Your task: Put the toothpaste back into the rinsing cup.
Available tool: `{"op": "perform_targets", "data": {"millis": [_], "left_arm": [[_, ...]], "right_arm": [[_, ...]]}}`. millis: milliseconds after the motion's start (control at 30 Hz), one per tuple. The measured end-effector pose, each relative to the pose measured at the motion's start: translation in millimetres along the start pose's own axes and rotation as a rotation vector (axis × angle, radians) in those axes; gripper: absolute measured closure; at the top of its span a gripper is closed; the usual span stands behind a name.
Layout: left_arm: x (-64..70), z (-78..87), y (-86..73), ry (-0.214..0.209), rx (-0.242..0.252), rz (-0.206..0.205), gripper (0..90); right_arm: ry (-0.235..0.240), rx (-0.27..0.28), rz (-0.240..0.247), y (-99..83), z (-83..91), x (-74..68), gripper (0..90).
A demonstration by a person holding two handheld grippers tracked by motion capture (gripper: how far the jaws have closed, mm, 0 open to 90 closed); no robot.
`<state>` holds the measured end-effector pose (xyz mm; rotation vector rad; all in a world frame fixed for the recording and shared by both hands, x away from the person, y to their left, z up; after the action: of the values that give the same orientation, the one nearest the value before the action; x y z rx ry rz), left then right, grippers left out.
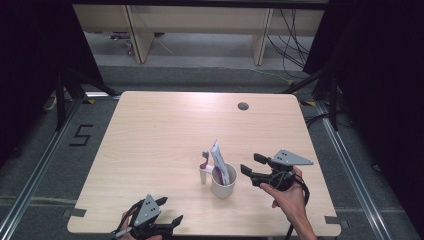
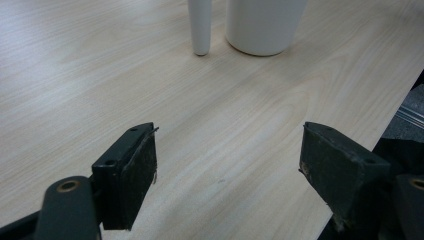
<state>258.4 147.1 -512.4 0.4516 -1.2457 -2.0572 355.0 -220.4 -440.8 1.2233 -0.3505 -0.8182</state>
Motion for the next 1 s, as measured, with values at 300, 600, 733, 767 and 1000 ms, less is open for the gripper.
{"op": "perform_targets", "data": {"millis": [300, 600, 733, 767, 1000], "left_arm": [[0.2, -0.1, 0.0, 0.004, -0.005, 0.008, 21.7], [-1.1, 0.2, 0.0, 0.007, -0.004, 0.012, 21.3], [0.0, -0.3, -0.1, 0.008, 0.000, 0.018, 21.3], [0.0, -0.3, -0.1, 0.007, 0.002, 0.019, 21.4], [-0.7, -0.1, 0.0, 0.008, 0.001, 0.020, 21.3]], "right_arm": [[-0.035, -0.019, -0.009, -8.4, 12.4, 12.6, 25.2], [-0.045, -0.029, -0.010, -12.9, 24.4, 13.3, 23.6], [-0.054, -0.039, -0.021, -15.0, 28.0, 9.8, 23.8], [-0.056, -0.036, 0.001, -15.4, 28.8, 11.0, 23.8], [-0.063, -0.054, -0.023, -23.2, 35.2, 9.7, 23.7]]}}
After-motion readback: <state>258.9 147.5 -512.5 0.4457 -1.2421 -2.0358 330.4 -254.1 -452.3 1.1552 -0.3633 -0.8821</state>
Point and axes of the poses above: each handheld gripper's, and its own axes: z roughly backward along the jaws, y roughly out of its top, x roughly to its right, the point moved 1 cm from there along -z, roughly forward along the jaws, and after that the axes turned 3 degrees about x, right-handed, at the moved point
